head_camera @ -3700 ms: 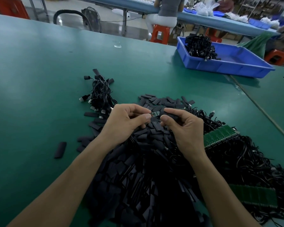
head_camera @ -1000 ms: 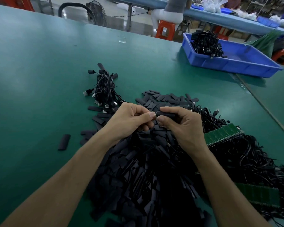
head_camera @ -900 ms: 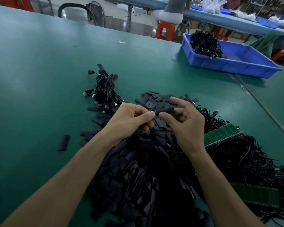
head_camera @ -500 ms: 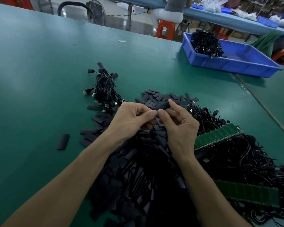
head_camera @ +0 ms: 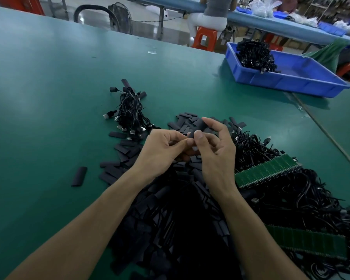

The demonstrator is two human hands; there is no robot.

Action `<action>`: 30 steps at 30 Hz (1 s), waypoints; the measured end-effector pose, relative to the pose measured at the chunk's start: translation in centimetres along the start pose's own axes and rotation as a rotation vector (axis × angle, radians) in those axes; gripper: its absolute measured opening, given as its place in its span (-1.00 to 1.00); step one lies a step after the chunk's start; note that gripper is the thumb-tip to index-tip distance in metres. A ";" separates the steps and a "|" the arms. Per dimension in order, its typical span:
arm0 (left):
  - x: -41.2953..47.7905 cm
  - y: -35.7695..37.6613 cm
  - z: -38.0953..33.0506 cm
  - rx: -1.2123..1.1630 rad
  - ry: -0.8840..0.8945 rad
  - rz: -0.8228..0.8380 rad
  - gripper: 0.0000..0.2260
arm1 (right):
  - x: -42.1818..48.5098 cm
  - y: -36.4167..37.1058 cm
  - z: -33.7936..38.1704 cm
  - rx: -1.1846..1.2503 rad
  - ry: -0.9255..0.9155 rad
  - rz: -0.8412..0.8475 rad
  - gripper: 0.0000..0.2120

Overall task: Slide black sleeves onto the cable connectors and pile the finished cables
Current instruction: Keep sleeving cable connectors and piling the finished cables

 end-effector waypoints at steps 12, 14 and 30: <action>0.6 -0.3 0.5 0.437 -0.031 0.198 -0.79 | 2.6 -3.5 2.5 0.007 0.085 -0.049 -0.78; 1.8 -2.0 0.0 0.373 -0.025 0.039 -0.76 | 2.9 -4.3 2.7 -0.254 0.123 0.008 -0.69; 7.4 -10.5 -1.0 0.958 -0.101 -0.295 -0.75 | 0.4 -7.2 1.6 -1.387 0.299 0.414 -0.47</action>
Point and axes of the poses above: each hand's wrist, its own x-axis towards the middle knuckle, its own y-axis out of the palm, z = x × y, the point moved 8 cm from there along x, towards the middle knuckle, and after that the axes turned 14 degrees about y, right-handed, at the moved point
